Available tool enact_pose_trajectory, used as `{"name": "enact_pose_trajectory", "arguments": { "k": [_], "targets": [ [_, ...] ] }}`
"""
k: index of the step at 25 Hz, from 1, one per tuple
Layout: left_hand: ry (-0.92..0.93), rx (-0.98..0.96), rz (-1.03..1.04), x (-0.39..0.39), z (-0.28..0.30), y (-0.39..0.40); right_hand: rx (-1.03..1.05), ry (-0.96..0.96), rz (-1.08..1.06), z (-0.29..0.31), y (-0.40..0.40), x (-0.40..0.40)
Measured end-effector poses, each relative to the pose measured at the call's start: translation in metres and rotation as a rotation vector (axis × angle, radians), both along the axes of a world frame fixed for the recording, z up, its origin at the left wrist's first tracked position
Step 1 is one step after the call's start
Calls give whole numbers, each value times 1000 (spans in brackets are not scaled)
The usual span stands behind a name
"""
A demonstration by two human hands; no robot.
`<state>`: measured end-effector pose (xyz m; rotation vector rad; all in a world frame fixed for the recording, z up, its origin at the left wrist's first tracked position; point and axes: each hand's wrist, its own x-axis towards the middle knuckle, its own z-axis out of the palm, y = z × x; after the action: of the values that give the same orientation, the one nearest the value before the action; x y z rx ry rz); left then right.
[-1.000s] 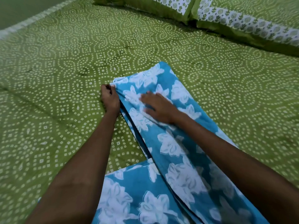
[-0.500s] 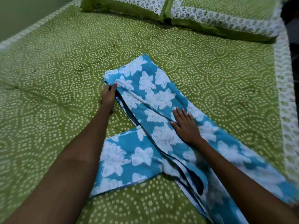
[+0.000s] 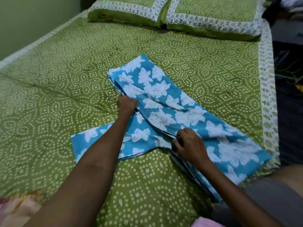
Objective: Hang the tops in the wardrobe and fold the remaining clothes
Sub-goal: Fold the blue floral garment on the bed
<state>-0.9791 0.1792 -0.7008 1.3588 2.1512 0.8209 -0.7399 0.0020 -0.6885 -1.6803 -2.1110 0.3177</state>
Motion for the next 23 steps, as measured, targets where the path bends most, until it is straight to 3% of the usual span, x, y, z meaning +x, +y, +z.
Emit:
{"name": "enact_pose_trajectory", "arguments": {
  "k": [3, 6, 10, 14, 18, 20, 22, 23],
  "targets": [
    [52, -48, 36, 9, -1, -9, -55, 17, -113, 2, -17, 15],
    [88, -137, 91, 19, -4, -16, -175, 168, -158, 0, -28, 29],
    [200, -186, 79, 31, -7, -21, -152, 207, -210, -9, -40, 37],
    [126, -179, 163, 33, -10, -23, -180, 275, 16, -13, -44, 39],
    [129, -136, 108, 25, -13, -28, -627, 194, 263, -8, -44, 48],
    [126, -32, 107, 34, -1, -31, -765, 320, 254, 3, -29, 51],
    [122, 156, -38, 67, 14, -41, -502, 459, 54, 9, -7, 53],
    [106, 203, -184, 93, 18, -51, -356, 413, -30, 7, 3, 54]
  ]
}}
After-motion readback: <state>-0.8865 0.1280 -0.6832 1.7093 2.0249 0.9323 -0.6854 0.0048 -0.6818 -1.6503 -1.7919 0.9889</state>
